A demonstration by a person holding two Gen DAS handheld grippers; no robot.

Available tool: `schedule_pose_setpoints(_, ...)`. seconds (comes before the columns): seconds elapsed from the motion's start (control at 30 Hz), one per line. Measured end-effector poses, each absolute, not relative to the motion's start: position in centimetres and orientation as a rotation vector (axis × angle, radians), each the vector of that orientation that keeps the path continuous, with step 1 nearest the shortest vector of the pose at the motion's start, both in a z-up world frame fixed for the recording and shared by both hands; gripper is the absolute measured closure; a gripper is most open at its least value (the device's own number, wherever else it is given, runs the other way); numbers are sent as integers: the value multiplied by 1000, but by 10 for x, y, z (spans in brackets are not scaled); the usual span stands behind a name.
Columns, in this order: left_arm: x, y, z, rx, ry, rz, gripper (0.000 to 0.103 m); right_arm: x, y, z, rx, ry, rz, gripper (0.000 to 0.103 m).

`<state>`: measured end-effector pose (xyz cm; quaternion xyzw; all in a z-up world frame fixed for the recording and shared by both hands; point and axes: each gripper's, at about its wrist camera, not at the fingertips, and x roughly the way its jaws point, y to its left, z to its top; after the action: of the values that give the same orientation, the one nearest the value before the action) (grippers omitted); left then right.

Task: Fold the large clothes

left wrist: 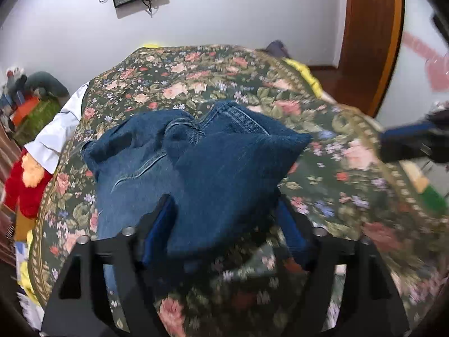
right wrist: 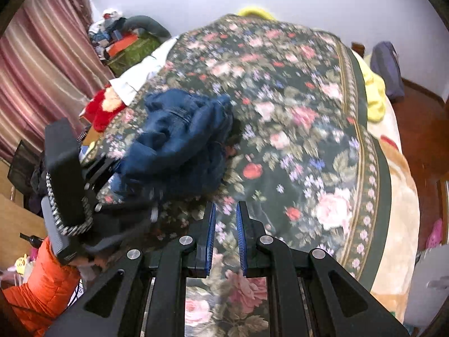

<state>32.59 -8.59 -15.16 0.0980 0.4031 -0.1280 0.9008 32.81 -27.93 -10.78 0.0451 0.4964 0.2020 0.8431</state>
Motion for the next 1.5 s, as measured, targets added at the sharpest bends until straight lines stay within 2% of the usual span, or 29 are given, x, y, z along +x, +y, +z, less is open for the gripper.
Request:
schedule_pose_setpoints(0.1,310,-62,-133,191,793,-226,29,330,-265,-90,81,1008,454,93)
schedule_pose_setpoints(0.27,306,-6,-109,152,733,-99,18,337,-223,-61,18,925,520,93)
schedule_pose_setpoints(0.4,325,37,-111,128,755,10,18,348,-176,-50,-61,888,575,93)
schedule_pose_setpoints(0.57,352,54,-151,105,883,29,18,370,-123,-81,-193,951,575,93)
schedule_pose_setpoints(0.67,352,46,-185,127,968,-5,17,382,-112,-124,-324,1027,491,93)
schedule_pose_setpoints(0.8,334,36,-205,116,953,-34,17,379,-132,-165,-379,1055,448,93)
schedule_pose_setpoints(0.87,331,38,-207,89,951,-36,17,374,-145,-171,-359,1045,448,85)
schedule_pose_setpoints(0.9,330,41,-209,66,958,-33,17,370,-150,-171,-366,1032,434,71)
schedule_pose_setpoints(0.93,328,44,-210,38,969,-32,16,366,-155,-171,-381,1013,399,38)
schedule_pose_setpoints(0.97,327,46,-211,22,973,-33,16,364,-158,-170,-399,991,355,20)
schedule_pose_setpoints(1.0,326,47,-212,6,979,-36,16,361,-162,-170,-422,957,310,8)
schedule_pose_setpoints(1.23,310,44,-198,84,952,-25,17,364,-204,-166,-200,1060,399,8)
schedule_pose_setpoints(1.5,339,88,-161,68,891,113,17,389,-199,-112,-21,995,528,8)
